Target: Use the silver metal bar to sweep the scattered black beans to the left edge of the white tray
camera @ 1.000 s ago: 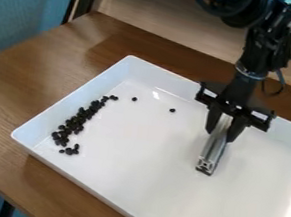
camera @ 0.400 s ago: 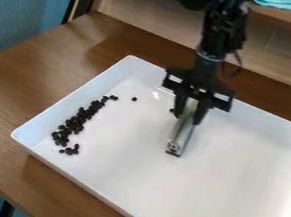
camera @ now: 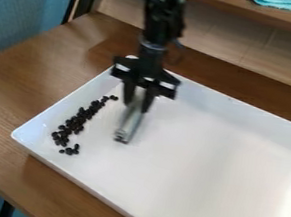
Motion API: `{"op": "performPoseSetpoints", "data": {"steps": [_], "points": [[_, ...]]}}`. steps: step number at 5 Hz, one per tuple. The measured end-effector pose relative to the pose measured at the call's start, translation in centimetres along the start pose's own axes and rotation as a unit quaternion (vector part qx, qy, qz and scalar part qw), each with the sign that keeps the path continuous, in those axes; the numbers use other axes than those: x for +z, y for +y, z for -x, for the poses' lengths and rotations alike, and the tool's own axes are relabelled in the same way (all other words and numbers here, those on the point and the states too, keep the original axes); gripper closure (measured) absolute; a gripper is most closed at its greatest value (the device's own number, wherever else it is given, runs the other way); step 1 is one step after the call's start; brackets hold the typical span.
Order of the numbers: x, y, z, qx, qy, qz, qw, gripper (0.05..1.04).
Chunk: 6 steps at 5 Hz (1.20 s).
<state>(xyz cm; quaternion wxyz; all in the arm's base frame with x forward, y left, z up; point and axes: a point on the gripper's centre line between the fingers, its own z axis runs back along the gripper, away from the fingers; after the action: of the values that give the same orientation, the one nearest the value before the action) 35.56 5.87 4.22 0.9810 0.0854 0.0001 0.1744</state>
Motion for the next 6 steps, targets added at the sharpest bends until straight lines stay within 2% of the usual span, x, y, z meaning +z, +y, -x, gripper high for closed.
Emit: {"op": "performPoseSetpoints", "data": {"steps": [1,2,3,4,5,6], "points": [[-0.1,2.9,0.4,0.001,0.007,0.002,1.0000,0.712],[0.8,3.3,0.1,-0.002,-0.015,0.000,0.9999,0.712],[1.2,2.2,0.7,-0.002,-0.001,0.013,0.9999,0.712],[4.7,-0.4,1.0,-0.021,-0.014,0.043,0.9988,0.712],[6.6,-4.5,3.1,-0.059,0.004,0.050,0.9970,0.712],[7.5,-8.4,5.4,-0.073,0.005,0.027,0.9969,0.712]]}}
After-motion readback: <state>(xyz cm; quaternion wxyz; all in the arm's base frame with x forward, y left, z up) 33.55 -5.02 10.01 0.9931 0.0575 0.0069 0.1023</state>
